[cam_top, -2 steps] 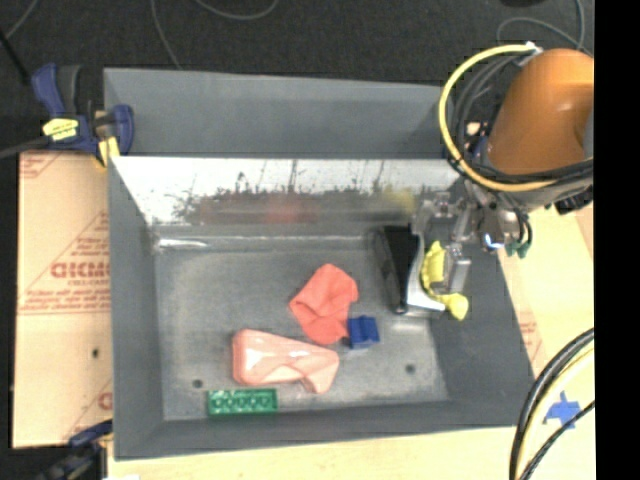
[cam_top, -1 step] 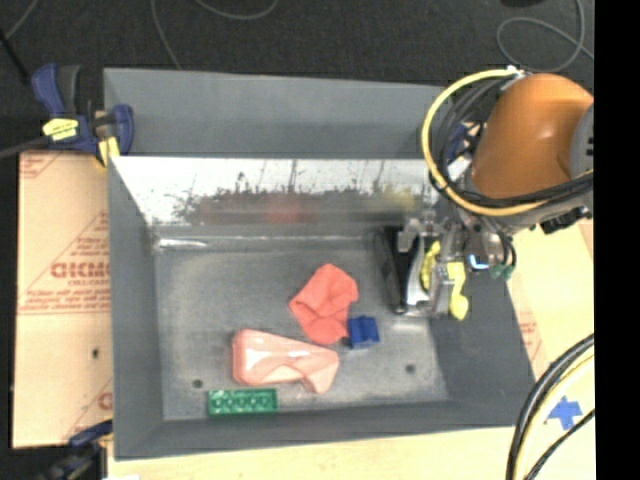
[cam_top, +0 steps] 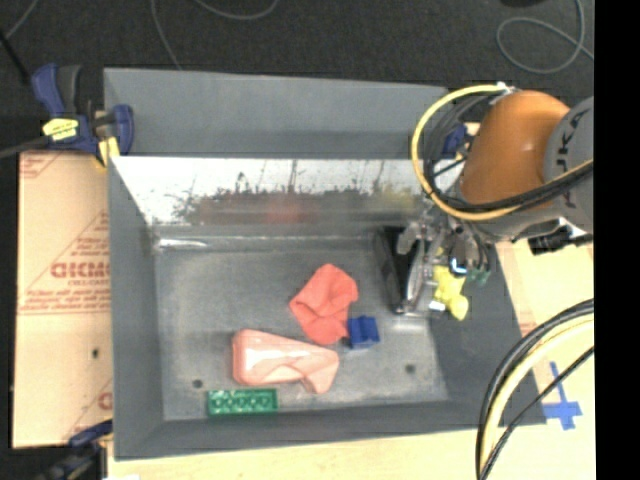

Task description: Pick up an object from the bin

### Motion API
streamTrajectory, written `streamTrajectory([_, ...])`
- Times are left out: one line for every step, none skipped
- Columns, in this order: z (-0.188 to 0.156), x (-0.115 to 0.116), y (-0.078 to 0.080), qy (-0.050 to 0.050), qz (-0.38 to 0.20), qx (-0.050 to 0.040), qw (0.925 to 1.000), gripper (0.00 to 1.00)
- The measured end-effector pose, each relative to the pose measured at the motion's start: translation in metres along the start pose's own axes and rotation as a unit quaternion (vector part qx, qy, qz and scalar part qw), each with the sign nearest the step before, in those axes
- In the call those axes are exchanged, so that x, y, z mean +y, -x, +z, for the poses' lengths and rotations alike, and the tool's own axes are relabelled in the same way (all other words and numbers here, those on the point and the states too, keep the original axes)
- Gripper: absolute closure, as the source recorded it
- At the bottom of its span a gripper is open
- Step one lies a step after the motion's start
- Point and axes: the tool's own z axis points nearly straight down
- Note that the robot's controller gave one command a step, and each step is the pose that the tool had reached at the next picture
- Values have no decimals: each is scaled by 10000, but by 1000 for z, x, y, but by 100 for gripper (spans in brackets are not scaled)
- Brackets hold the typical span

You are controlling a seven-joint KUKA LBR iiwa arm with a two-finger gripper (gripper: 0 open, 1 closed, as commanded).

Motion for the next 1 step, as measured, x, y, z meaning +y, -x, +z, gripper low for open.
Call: streamTrajectory([35, 15, -29, -10, 317, 19, 9995, 0])
